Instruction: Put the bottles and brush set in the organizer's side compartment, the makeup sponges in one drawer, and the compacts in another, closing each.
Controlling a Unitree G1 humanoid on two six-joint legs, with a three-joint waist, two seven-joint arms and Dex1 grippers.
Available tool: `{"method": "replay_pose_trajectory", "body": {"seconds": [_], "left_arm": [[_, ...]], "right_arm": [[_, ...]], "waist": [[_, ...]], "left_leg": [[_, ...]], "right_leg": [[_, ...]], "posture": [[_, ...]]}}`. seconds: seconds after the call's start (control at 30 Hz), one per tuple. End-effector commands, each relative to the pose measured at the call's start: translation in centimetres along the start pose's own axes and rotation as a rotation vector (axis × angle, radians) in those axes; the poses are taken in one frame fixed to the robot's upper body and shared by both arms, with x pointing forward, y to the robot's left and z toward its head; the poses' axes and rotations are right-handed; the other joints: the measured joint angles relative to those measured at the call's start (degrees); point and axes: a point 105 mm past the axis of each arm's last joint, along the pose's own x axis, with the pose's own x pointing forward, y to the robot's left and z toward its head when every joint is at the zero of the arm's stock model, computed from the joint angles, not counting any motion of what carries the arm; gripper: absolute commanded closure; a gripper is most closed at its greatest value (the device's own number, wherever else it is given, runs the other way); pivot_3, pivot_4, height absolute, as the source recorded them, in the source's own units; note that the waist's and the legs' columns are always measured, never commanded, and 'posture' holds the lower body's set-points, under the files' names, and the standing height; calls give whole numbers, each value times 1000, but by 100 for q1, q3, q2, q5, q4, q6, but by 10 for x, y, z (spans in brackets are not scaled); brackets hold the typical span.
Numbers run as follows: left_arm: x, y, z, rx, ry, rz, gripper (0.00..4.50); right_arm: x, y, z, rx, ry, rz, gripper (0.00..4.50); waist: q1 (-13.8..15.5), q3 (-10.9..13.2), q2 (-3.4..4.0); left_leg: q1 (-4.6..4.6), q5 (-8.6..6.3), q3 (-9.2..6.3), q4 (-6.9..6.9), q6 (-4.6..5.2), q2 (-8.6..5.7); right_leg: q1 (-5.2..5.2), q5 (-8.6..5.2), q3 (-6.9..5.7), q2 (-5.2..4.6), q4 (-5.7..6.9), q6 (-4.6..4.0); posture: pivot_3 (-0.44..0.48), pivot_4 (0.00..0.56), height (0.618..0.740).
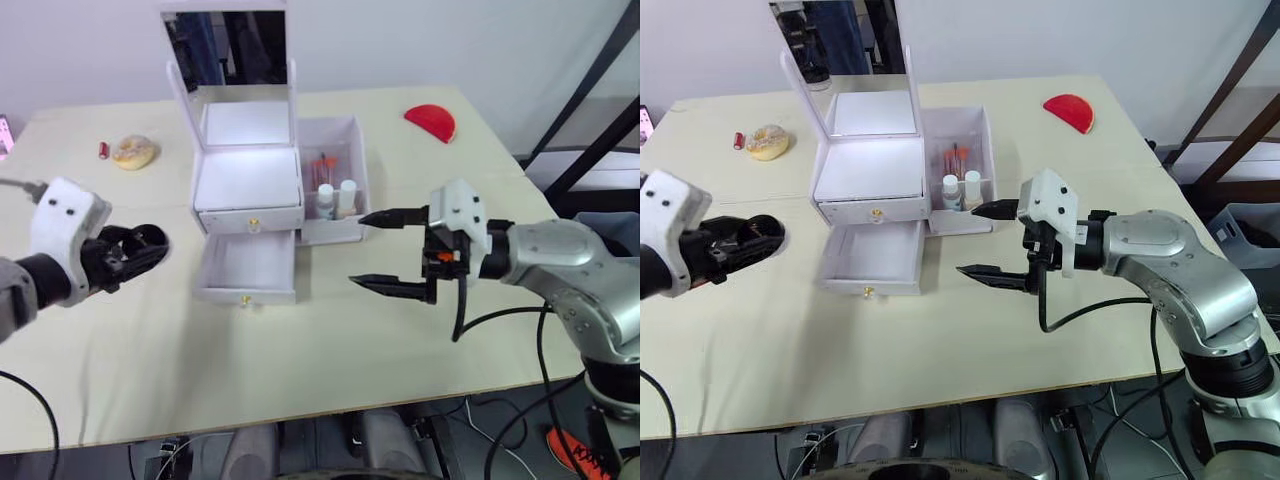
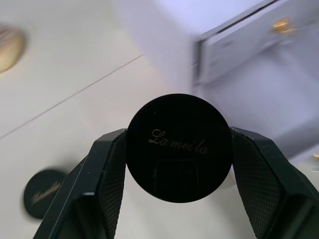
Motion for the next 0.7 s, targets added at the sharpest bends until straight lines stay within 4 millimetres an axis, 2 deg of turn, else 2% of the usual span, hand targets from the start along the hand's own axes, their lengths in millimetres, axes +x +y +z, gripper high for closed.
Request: {"method": "replay_pose_trajectory", "body": {"seconds": [0.03,0.13,0.23,0.33,0.57,0.7], "left_arm": [[2,-20,15,22,-44,-209,1925],[13,-33,14,42,-30,-320,1925],[30,-38,13,52,-31,-357,1925],[42,-39,3,67,4,-376,1925],[53,-37,-13,120,43,-382,1925],[59,-36,-14,129,30,-376,1925]], "right_arm": [[-3,1,12,-64,-19,-10,0],[-3,1,12,-68,-21,-16,0],[-3,2,12,-71,-21,-31,0],[-4,4,13,-70,-23,-50,0],[-8,8,12,-60,-17,-92,0],[-8,10,11,-51,-20,-102,0]], "waist": [[5,1,0],[13,1,0],[22,2,-3],[18,1,-4],[17,2,-3],[25,1,-2]], "left_leg": [[-1,0,-1,-1,0,0],[-3,0,-2,0,0,0],[-2,0,-1,2,0,0],[-2,1,-3,3,0,0],[-3,0,-2,-1,1,0],[-3,0,-1,2,1,0]], "right_leg": [[-2,-1,0,1,1,0],[-3,-1,0,1,3,1],[-1,-1,1,1,4,1],[0,-1,2,2,5,1],[-3,-4,2,2,5,6],[-1,-6,3,1,5,10]], "posture": [[0,150,739],[0,150,739],[0,150,739],[0,150,739],[0,150,739],[0,150,739]]}}
